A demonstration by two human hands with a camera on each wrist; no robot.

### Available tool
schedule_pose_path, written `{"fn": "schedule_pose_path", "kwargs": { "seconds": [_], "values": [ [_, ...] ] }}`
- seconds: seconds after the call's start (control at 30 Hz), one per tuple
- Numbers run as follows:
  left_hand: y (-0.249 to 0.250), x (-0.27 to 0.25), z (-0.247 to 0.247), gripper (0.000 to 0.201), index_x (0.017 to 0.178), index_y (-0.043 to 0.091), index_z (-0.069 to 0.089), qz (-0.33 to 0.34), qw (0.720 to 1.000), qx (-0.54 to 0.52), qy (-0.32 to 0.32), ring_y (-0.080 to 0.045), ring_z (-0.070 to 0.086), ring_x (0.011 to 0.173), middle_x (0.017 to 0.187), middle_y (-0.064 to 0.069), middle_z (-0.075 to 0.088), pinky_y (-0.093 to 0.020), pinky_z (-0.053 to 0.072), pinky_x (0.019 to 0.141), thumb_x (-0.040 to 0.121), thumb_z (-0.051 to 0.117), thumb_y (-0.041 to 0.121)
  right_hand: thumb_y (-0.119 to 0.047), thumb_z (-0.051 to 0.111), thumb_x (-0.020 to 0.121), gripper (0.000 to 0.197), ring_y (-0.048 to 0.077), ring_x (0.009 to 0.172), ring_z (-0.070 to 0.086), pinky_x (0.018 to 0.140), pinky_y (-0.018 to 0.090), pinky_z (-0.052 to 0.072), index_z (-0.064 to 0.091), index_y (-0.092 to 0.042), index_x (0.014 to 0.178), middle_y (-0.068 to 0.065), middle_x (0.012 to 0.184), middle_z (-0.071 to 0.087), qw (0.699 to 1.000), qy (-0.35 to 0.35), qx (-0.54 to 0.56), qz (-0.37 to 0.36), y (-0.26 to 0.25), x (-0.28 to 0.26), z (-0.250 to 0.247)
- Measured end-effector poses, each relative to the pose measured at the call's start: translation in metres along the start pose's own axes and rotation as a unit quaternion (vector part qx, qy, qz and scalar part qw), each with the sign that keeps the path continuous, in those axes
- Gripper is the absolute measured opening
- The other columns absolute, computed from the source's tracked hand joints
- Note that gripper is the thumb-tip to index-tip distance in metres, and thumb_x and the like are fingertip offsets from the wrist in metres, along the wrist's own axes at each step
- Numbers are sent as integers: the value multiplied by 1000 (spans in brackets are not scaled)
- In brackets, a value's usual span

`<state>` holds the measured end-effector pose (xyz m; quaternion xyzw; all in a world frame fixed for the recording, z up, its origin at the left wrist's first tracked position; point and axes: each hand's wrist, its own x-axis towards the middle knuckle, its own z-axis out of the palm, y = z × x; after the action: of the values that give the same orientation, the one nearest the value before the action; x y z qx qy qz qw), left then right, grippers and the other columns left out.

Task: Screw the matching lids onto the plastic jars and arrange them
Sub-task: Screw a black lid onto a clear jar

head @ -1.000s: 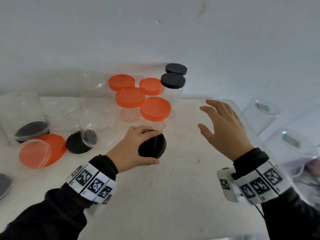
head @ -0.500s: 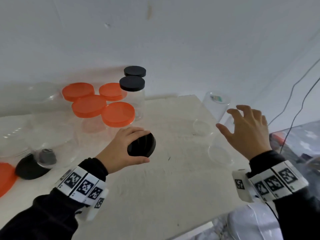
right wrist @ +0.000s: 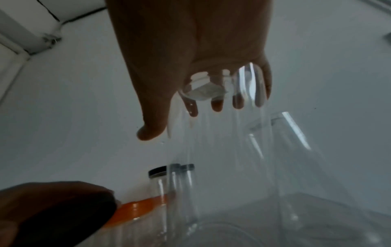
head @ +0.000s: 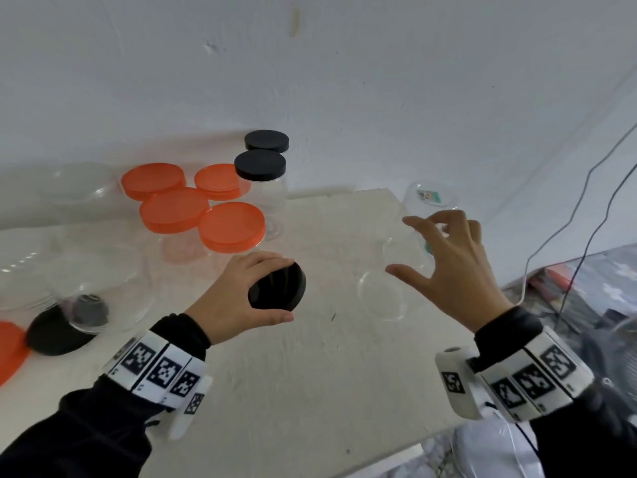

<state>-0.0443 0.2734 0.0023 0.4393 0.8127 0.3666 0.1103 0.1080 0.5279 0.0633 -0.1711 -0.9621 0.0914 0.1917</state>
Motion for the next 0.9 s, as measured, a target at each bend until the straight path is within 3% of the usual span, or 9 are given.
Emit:
{"fn": "schedule_pose_path", "kwargs": {
  "seconds": [0.1, 0.2, 0.3, 0.43, 0.53, 0.63, 0.73, 0.8, 0.9],
  "values": [
    [-1, -6, -8, 76, 121, 52, 39, -7, 1000, -5, 28, 2, 31, 120, 129, 29, 36, -23, 30, 98, 52, 58, 77, -56, 73, 56, 84, 19, 116, 29, 94, 27, 31, 47, -21, 127, 1, 123, 31, 993, -42, 105, -27, -18, 4, 0],
    [-3, -14, -17, 71, 120, 51, 39, -22, 998, 1, 61, -4, 35, 118, 127, 29, 39, -23, 32, 95, 55, 60, 68, -54, 78, 47, 88, 13, 109, 34, 90, 21, 32, 47, -19, 122, -5, 117, 28, 984, -69, 152, -67, -35, 10, 3],
    [-8, -28, -28, 71, 119, 54, 38, -45, 995, 5, 87, -5, 33, 119, 129, 26, 39, -26, 32, 98, 53, 61, 69, -52, 81, 47, 87, 8, 104, 37, 84, 12, 31, 48, -21, 121, -7, 117, 30, 978, -103, 150, -101, -46, 14, 13],
    [-12, -51, -42, 76, 121, 53, 38, -66, 990, 17, 120, -3, 32, 120, 130, 21, 41, -28, 33, 99, 52, 59, 76, -63, 73, 41, 91, 9, 97, 43, 74, 0, 32, 51, -19, 116, -7, 115, 36, 972, -90, 175, -129, -57, 20, 22],
    [-14, -68, -51, 76, 123, 50, 40, -80, 986, 26, 145, -2, 33, 118, 130, 27, 38, -26, 33, 99, 53, 61, 71, -67, 70, 33, 91, 13, 94, 51, 72, 1, 36, 47, -18, 107, -5, 111, 40, 962, -89, 220, -136, -66, 22, 32],
    [-18, -84, -60, 77, 122, 51, 41, -89, 980, 35, 172, -1, 33, 119, 130, 27, 39, -25, 33, 97, 53, 56, 81, -60, 74, 33, 85, 14, 97, 52, 71, 3, 38, 41, -21, 101, -5, 110, 39, 951, -97, 259, -142, -81, 22, 44],
    [-19, -98, -68, 73, 122, 50, 43, -101, 974, 45, 198, -1, 35, 119, 129, 27, 41, -27, 36, 96, 56, 60, 74, -55, 78, 42, 86, 15, 103, 50, 77, 4, 34, 48, -20, 115, -5, 114, 37, 945, -112, 255, -170, -94, 24, 54],
    [-19, -107, -73, 70, 122, 49, 43, -109, 970, 55, 211, -3, 37, 118, 129, 27, 42, -26, 36, 95, 57, 62, 68, -57, 77, 49, 89, 14, 111, 47, 87, 13, 34, 51, -22, 127, -4, 121, 41, 942, -129, 240, -195, -101, 24, 59],
    [-21, -120, -79, 65, 119, 55, 43, -117, 964, 60, 230, 0, 36, 119, 128, 28, 42, -20, 32, 95, 59, 63, 65, -62, 72, 51, 90, 14, 117, 48, 94, 21, 34, 53, -20, 128, -1, 129, 49, 940, -147, 231, -205, -110, 23, 66]
  ]
}}
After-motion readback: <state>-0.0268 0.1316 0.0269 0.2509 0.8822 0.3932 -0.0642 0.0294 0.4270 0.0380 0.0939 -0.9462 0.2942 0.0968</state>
